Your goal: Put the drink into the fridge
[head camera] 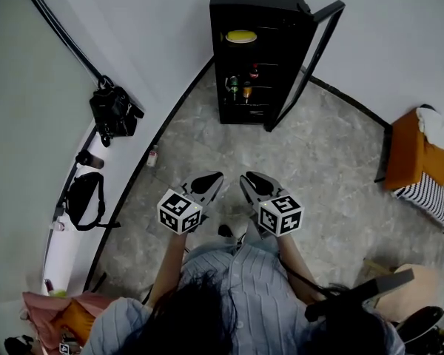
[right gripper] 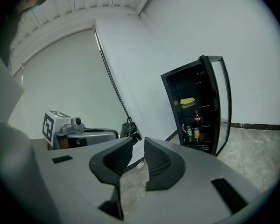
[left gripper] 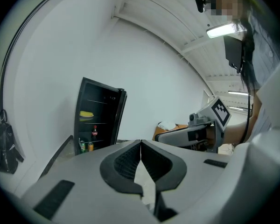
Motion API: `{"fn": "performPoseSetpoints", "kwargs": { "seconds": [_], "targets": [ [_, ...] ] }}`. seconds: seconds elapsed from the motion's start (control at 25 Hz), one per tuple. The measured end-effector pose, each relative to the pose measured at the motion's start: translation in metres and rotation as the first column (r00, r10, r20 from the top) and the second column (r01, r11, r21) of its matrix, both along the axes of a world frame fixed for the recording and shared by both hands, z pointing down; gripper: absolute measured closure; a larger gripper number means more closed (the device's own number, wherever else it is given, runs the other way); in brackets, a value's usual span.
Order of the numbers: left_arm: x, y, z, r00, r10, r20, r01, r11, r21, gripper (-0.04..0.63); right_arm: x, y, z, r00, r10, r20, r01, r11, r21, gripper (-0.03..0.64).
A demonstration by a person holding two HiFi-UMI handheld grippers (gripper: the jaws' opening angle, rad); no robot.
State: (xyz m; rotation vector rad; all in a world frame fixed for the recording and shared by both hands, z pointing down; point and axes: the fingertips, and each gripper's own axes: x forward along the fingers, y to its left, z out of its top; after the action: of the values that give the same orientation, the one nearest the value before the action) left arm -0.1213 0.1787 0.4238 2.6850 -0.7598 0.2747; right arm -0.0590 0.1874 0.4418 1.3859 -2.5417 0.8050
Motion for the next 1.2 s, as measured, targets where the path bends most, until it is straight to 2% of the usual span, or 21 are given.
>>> {"fn": "performPoseSetpoints", "kwargs": {
  "seconds": [0.2, 0.52, 0.96, 1.2],
  "targets": [
    [-0.004, 0.026, 0.001, 1.000, 0.021, 0.002, -0.021, 1.000, 0.011, 0.586, -0.007, 0.023, 0.001, 1.000, 0.002, -0.005, -0.002, 1.000, 0.009, 0.541],
    [-0.014, 0.048, 0.000, 1.000, 0.007, -0.021, -0.007, 1.000, 0.015, 0.586, -0.022, 0.051, 0.006, 1.000, -0.022, 0.003, 0.022, 1.000, 0.005, 0.551],
    [0.003, 0.058, -0.004, 0.998, 0.067, -0.011, -0.066, 0.997, 0.036, 0.587, -0.008, 0.058, 0.001, 1.000, 0.019, 0.008, -0.020, 0.999, 0.028, 0.560],
    [0.004, 0.056, -0.007, 0.998, 0.067, -0.014, -0.066, 0.997, 0.044, 0.586, -0.006, 0.056, 0.001, 1.000, 0.020, 0.005, -0.020, 1.000, 0.023, 0.560]
  ]
}}
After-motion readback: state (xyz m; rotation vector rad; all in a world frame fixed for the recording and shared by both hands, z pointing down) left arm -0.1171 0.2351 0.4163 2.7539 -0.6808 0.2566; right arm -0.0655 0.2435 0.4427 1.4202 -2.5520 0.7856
